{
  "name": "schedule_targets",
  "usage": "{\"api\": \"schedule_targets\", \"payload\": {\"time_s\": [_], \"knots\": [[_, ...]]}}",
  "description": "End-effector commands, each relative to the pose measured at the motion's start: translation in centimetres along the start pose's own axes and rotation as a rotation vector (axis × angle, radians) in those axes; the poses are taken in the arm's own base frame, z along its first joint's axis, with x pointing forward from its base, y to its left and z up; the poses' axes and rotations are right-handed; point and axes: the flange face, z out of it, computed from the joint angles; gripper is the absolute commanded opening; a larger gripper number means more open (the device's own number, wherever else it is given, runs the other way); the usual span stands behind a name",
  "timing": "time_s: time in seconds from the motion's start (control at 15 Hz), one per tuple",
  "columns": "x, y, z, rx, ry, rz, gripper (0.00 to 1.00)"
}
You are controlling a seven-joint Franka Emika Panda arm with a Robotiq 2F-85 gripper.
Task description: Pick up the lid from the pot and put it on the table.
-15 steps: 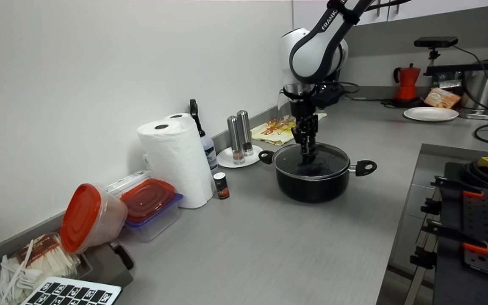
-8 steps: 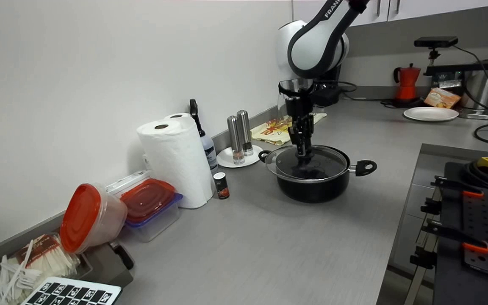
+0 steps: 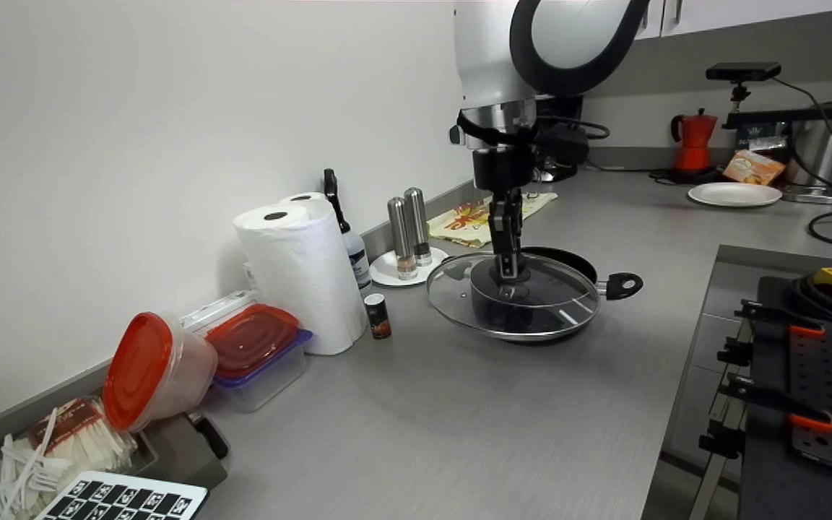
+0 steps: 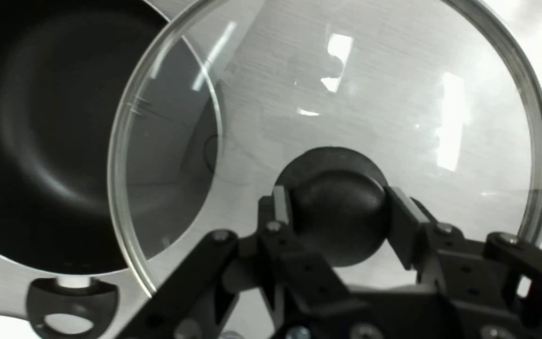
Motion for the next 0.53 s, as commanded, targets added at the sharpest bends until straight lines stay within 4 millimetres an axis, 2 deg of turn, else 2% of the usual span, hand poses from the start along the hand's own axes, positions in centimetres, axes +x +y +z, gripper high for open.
{"api": "schedule_targets", "payload": {"time_s": [0.0, 0.27, 0.47], "knots": [[-1.9, -7.4, -0.2, -0.004, 0.023, -0.144, 0.25], [-3.5, -15.8, 2.2, -0.011, 0.038, -0.299, 0.25], [-3.7, -20.4, 3.8, -0.026, 0.042, -0.386, 0.25]]}}
